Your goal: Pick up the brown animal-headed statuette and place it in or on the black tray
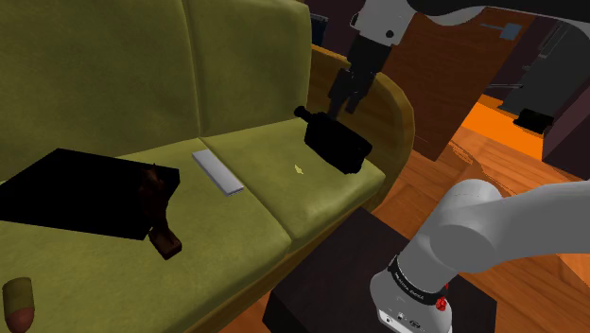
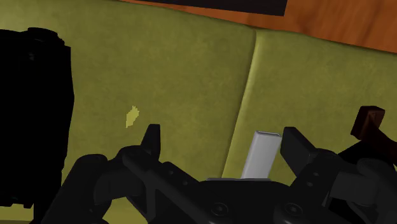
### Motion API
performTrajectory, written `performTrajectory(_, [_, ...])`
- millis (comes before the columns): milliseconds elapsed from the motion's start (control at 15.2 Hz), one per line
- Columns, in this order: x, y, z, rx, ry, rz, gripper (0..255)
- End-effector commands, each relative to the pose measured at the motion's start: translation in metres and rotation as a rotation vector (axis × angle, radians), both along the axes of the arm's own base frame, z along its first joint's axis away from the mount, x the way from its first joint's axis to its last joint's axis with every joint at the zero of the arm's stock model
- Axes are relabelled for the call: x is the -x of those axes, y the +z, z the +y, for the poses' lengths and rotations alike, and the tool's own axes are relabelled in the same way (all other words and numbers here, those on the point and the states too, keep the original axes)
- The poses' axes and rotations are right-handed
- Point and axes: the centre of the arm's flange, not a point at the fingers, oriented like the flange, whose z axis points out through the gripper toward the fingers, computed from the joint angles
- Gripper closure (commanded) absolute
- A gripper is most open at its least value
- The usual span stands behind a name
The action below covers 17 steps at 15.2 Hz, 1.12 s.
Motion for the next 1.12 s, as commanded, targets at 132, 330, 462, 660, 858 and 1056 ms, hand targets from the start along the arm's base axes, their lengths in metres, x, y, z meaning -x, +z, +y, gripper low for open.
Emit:
performTrajectory(132, [-0.005,-0.015,0.019,-0.012,0.000,-0.003,0])
performTrajectory(330, [-0.012,-0.038,0.048,-0.030,-0.001,-0.008,0])
performTrajectory(462, [-0.016,-0.053,0.067,-0.042,-0.002,-0.011,0])
performTrajectory(660, [-0.023,-0.075,0.097,-0.060,-0.002,-0.015,0])
performTrajectory(858, [-0.031,-0.096,0.127,-0.078,-0.003,-0.020,0])
performTrajectory(1056, [-0.038,-0.117,0.157,-0.096,-0.004,-0.024,0])
